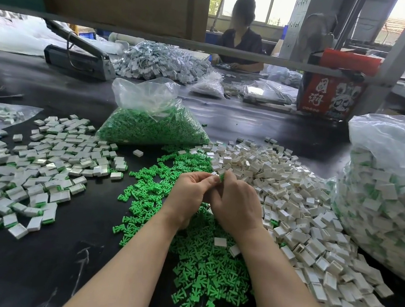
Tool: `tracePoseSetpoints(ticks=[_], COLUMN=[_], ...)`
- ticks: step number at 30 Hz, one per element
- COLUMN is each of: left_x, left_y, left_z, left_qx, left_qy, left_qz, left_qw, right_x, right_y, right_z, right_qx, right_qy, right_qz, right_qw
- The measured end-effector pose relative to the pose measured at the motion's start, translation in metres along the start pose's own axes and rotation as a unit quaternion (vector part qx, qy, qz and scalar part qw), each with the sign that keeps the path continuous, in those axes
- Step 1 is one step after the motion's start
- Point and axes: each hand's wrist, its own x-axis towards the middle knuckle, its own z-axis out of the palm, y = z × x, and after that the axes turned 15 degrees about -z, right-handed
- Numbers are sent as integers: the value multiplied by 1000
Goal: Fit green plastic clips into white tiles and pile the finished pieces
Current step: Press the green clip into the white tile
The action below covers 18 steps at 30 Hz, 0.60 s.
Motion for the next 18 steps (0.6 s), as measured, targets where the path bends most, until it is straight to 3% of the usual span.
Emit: tracePoseSetpoints(ticks=[14, 18], left_x=[-2, -1], left_y=[2, 2], left_z=[-3, -4], left_qx=[19, 34], left_qy=[24, 27], left_qz=[22, 28], left_qw=[999, 999], right_x=[1, 1], right_y=[-5, -7], right_z=[1, -2], right_qx=[36, 46], right_qy=[17, 26], right_qz=[16, -15], right_qw=[999, 998])
